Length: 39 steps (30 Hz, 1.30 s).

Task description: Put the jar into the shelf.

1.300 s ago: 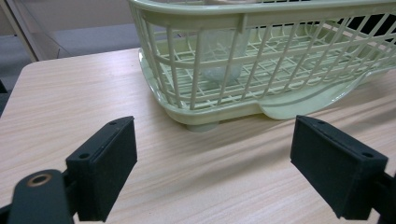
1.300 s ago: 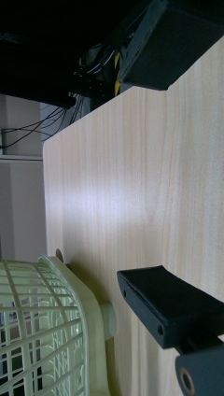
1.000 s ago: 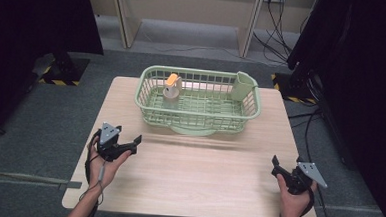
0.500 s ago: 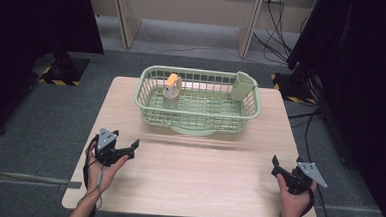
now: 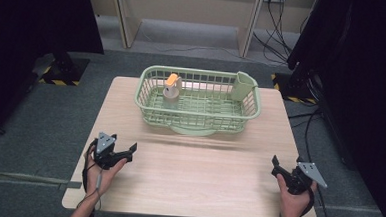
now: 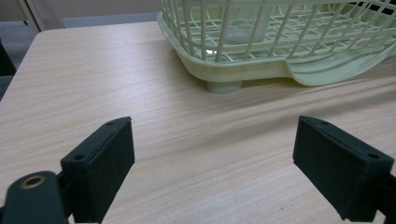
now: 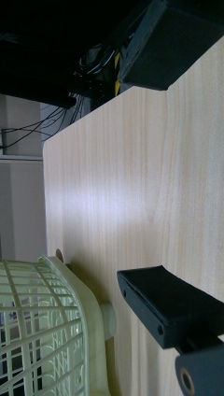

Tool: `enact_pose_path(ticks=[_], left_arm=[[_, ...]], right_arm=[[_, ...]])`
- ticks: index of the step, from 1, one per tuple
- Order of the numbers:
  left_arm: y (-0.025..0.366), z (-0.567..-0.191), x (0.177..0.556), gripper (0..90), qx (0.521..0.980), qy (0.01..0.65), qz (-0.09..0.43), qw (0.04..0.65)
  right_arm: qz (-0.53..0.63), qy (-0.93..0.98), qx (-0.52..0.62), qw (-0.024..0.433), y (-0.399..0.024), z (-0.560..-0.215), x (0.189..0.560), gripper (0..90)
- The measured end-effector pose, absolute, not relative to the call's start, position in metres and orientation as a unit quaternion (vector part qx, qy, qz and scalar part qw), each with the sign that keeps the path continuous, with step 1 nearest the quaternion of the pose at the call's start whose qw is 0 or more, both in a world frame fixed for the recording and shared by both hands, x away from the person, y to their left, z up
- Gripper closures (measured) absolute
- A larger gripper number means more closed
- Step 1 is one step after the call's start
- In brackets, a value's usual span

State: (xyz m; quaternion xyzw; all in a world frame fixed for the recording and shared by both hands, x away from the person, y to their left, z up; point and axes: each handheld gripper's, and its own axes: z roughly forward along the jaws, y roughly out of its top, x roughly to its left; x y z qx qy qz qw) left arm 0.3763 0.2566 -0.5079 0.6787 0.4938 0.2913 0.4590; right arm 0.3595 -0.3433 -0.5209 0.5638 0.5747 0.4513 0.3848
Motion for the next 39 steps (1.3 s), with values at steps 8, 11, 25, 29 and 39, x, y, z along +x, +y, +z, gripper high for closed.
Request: enact_pose_path(ticks=[8,11,25,29,39], left_arm=[[0.258,-0.515,0.377,12.1,0.678,0.499,0.290,0.455],[0.259,-0.519,0.377,12.1,0.679,0.502,0.289,0.451],[0.261,-0.528,0.378,11.9,0.681,0.503,0.294,0.444],[0.261,-0.528,0.378,11.8,0.679,0.504,0.295,0.445],[0.262,-0.528,0.377,11.7,0.675,0.508,0.294,0.447]], right_arm=[[0.452,0.575,0.564,0.385,-0.343,-0.521,0.359,6.6],[0.452,0.575,0.564,0.385,-0.343,-0.521,0.359,6.6],[0.452,0.575,0.563,0.385,-0.343,-0.521,0.359,6.6],[0.452,0.575,0.564,0.384,-0.344,-0.521,0.360,6.6],[0.452,0.575,0.564,0.385,-0.343,-0.521,0.359,6.6]])
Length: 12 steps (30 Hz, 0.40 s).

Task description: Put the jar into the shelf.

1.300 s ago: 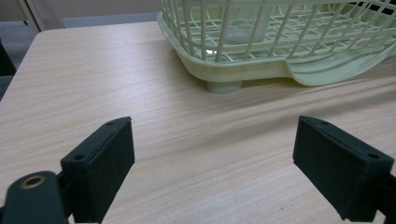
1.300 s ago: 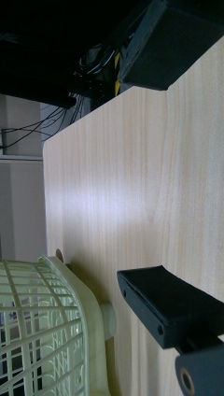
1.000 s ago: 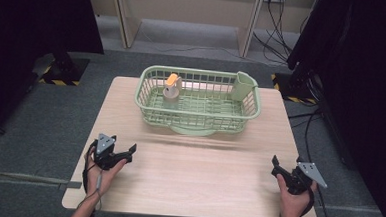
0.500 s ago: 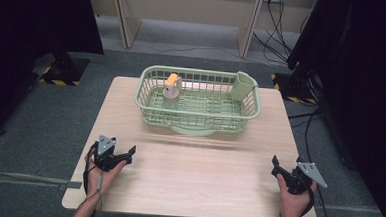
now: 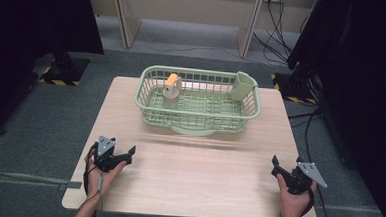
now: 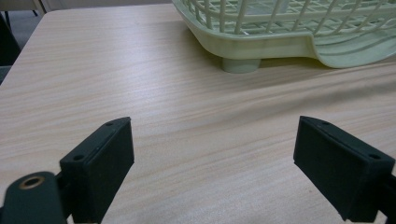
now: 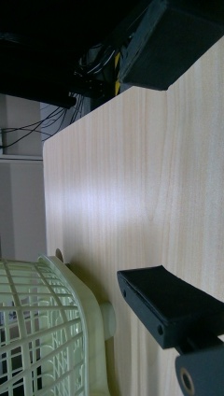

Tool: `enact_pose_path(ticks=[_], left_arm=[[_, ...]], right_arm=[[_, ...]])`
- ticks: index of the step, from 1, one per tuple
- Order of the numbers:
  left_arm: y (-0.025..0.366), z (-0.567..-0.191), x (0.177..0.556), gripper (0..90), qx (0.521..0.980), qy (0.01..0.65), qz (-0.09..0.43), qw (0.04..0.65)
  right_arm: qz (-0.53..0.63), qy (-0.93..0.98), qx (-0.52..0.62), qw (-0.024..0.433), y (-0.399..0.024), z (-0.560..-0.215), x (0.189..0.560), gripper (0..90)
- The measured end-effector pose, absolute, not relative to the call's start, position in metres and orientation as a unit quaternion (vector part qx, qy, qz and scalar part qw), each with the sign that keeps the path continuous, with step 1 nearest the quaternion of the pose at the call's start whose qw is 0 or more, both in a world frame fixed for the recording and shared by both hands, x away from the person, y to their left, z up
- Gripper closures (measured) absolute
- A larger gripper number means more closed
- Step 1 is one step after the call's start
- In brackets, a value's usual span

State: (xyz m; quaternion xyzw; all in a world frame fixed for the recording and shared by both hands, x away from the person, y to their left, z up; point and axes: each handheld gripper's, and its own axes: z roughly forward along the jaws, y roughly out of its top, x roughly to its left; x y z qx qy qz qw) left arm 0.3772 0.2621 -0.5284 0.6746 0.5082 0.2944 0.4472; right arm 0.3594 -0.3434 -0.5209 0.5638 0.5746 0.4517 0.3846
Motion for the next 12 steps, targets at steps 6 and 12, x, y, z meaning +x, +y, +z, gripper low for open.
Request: enact_pose_path(ticks=[6,12], left_arm=[[0.2626,-0.5285,0.3776,11.6,0.675,0.509,0.291,0.448],[0.2640,-0.5267,0.3794,11.1,0.673,0.512,0.284,0.453]], right_arm=[[0.451,0.575,0.564,0.385,-0.3432,-0.5209,0.3595,6.6],[0.453,0.572,0.566,0.384,-0.3440,-0.5210,0.3592,6.6]])
